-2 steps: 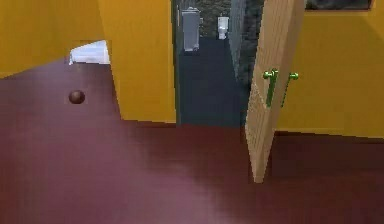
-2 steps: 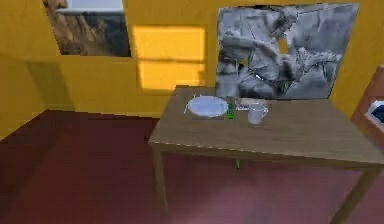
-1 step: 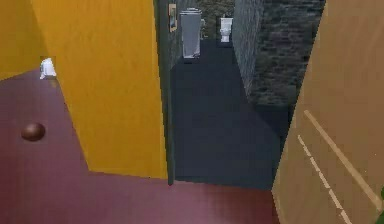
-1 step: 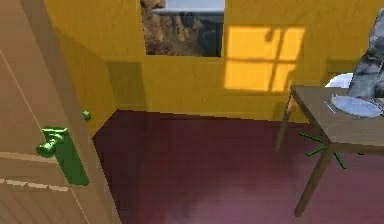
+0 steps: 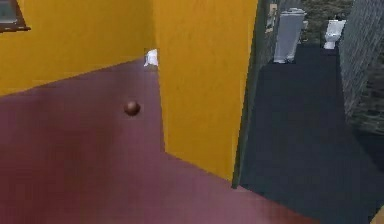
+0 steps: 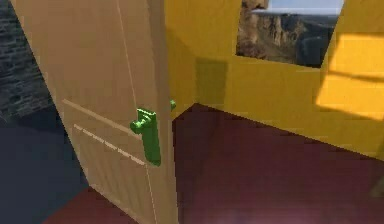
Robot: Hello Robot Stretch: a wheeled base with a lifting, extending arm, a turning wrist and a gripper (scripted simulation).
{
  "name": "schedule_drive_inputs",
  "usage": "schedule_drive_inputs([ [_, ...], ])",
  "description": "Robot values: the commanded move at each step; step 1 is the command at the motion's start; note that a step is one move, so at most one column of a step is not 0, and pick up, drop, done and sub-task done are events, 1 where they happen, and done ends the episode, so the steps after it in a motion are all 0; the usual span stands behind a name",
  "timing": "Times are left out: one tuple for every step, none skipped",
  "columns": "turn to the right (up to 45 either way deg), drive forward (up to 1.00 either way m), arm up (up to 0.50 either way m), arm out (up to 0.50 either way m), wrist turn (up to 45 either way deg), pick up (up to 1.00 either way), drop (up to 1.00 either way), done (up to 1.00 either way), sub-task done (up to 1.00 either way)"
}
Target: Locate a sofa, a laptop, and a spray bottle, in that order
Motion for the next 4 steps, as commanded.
schedule_drive_inputs([
  [0.0, 0.10, 0.00, 0.00, 0.0, 0.00, 0.00, 0.00, 0.00],
  [30.0, 0.00, 0.00, 0.00, 0.0, 0.00, 0.00, 0.00, 0.00],
  [0.0, 0.20, 0.00, 0.00, 0.0, 0.00, 0.00, 0.00, 0.00],
  [3.0, 0.00, 0.00, 0.00, 0.0, 0.00, 0.00, 0.00, 0.00],
])
